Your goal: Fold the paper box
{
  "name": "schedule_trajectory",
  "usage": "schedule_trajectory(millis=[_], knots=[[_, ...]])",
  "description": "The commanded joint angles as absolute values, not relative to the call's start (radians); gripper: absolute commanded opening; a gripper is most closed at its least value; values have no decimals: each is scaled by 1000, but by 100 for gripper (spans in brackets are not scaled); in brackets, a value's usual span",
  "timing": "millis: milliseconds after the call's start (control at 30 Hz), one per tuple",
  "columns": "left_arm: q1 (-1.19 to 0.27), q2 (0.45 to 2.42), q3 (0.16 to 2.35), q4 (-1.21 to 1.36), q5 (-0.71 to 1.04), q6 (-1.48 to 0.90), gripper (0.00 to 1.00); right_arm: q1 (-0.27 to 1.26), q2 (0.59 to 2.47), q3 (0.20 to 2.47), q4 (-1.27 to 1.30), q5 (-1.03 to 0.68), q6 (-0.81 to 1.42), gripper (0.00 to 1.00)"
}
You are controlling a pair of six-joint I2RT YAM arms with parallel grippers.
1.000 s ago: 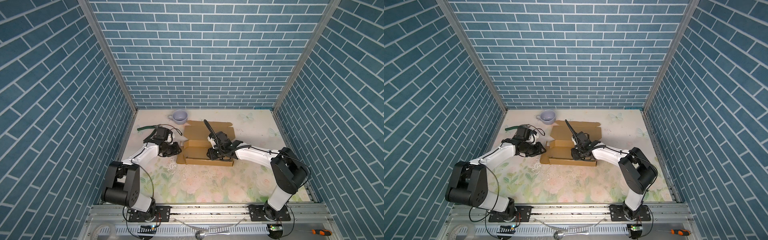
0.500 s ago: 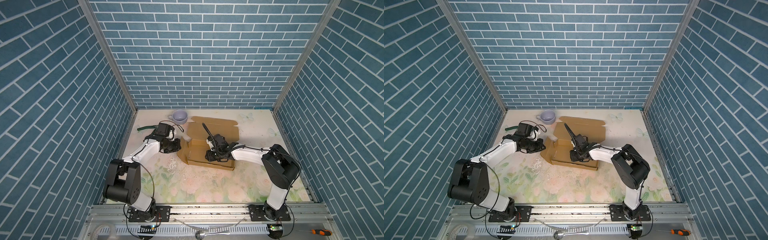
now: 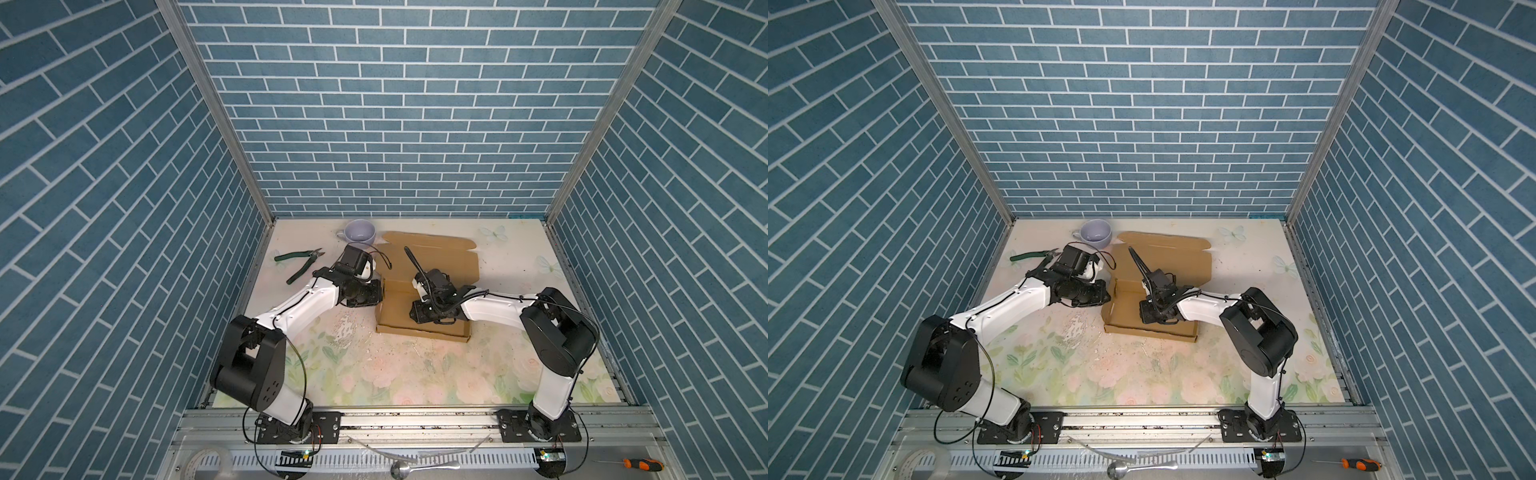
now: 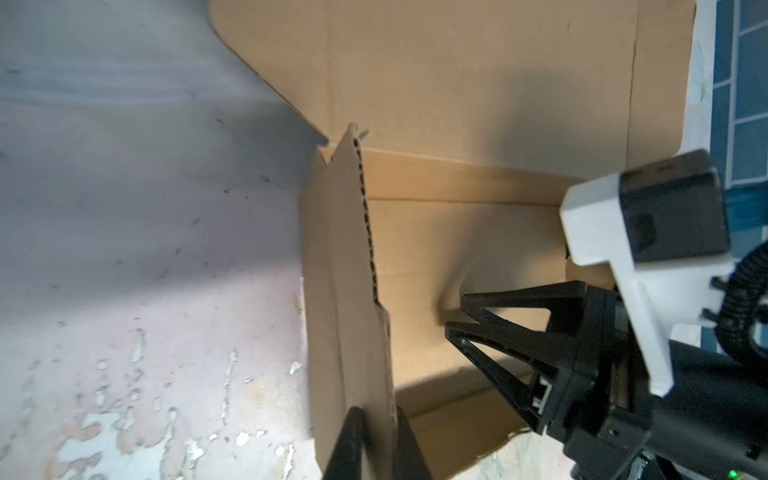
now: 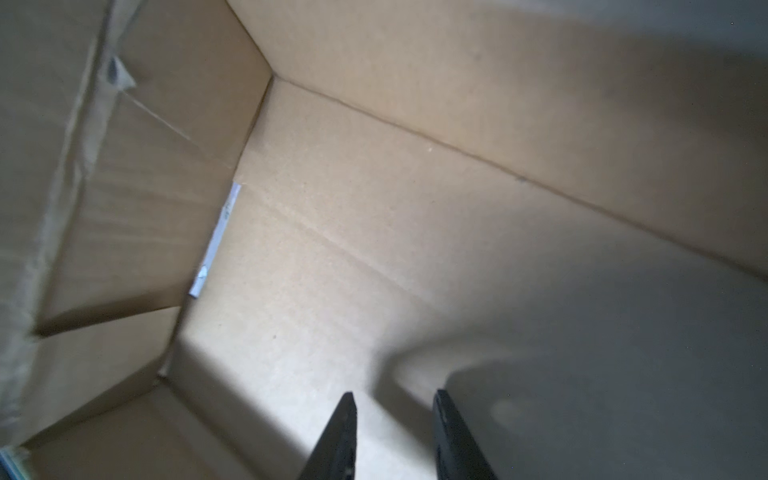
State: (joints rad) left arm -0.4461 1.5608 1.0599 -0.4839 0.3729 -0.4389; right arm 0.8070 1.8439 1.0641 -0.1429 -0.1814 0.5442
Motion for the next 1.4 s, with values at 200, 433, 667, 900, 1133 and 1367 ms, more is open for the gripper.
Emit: schedule_trajectory(millis=[200,433,667,900,1133,1367], knots=[[-478,1591,1053,-367,481,-489,47,809,1868,1020,-152,-199,577,32],[-442,1583,963,-247,488,-469,47,804,1870,1018,-147,-203,580,32],[-445,1589,1006,-336,405,-402,43,801,1871,1017,-143,-204,585,32],[-512,1650,1066,-496,216,-296,33,800,1876,1021,-146,-212,584,32],[-581,1681,1109,-532,95,-249,28,800,1876,1021,-146,-213,583,32],[-606,1724,1159,-666,-136,-249,28,798,1876,1017,-142,-216,584,32]])
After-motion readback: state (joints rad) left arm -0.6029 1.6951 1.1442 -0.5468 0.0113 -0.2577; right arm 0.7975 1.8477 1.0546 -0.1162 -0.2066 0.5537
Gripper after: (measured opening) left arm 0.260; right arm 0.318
